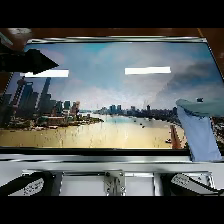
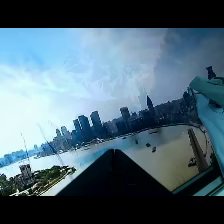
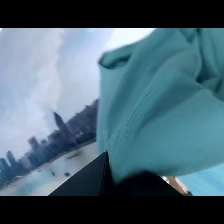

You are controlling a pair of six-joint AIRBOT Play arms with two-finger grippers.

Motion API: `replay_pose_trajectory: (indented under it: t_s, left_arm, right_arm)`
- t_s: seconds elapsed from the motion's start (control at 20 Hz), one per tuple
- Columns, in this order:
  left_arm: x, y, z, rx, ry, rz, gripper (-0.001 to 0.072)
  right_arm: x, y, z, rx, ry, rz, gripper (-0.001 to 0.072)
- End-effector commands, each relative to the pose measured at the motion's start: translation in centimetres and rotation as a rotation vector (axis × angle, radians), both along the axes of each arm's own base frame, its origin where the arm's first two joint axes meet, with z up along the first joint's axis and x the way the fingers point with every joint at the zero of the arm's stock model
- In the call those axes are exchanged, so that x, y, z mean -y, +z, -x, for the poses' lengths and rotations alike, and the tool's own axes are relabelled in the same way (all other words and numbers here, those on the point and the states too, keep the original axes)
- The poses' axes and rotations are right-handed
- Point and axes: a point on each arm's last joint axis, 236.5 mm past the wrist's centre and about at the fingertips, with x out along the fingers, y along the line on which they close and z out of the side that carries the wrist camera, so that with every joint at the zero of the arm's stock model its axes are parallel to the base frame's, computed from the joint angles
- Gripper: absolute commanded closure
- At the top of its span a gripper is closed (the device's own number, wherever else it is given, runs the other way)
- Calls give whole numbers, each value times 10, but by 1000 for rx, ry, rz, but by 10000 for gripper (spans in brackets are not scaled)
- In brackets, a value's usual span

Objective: Fold the shirts.

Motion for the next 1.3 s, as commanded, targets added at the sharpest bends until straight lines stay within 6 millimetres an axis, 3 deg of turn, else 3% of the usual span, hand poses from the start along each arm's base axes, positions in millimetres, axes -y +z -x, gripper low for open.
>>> replay_pose_trajectory:
  t_s: [0.0,0.2,0.35,0.5,0.55,0.6,0.65,0.8,0.85,0.95,1.0,1.05,1.1,1.15,1.2,1.25]
  left_arm:
    - [0,0,1,-2,-2,-1,663]
    - [0,0,1,-2,-3,-1,663]
    - [0,0,1,-2,-2,-1,663]
    - [0,0,1,-2,-2,-1,663]
    - [0,0,1,-2,-2,-1,663]
    - [0,0,1,-3,-2,-1,663]
    - [0,-1,0,-4,-2,-1,663]
    - [-1,-4,-2,-8,2,-9,663]
    - [-3,-6,-3,-9,6,-18,663]
    - [-15,-22,-9,-17,32,-110,665]
    - [-30,-43,-13,-35,63,-231,665]
    - [-46,-67,-14,-90,111,-363,666]
    - [-57,-89,-9,-156,136,-486,666]
    - [-62,-110,-1,-228,140,-600,665]
    - [-59,-128,9,-292,123,-688,664]
    - [-46,-142,14,-325,74,-726,606]
  right_arm:
    - [22,-41,66,-261,-81,13,652]
    - [3,-93,121,-488,-150,-126,652]
    - [-10,-122,140,-528,-225,-186,652]
    - [-3,-148,155,-552,-305,-143,637]
    - [0,-156,158,-558,-314,-125,484]
    - [2,-160,159,-556,-311,-111,198]
    - [4,-159,160,-555,-287,-96,84]
    - [31,-136,166,-553,-314,28,86]
    - [47,-117,152,-474,-336,94,98]
    - [63,-52,74,-98,-341,200,114]
    - [55,-11,31,108,-279,257,115]
    - [31,31,-8,291,-184,315,114]
    - [-1,57,-34,393,-72,361,114]
    - [-41,63,-51,411,66,400,114]
    - [-74,48,-56,349,174,415,115]
    - [-100,20,-53,225,250,408,112]
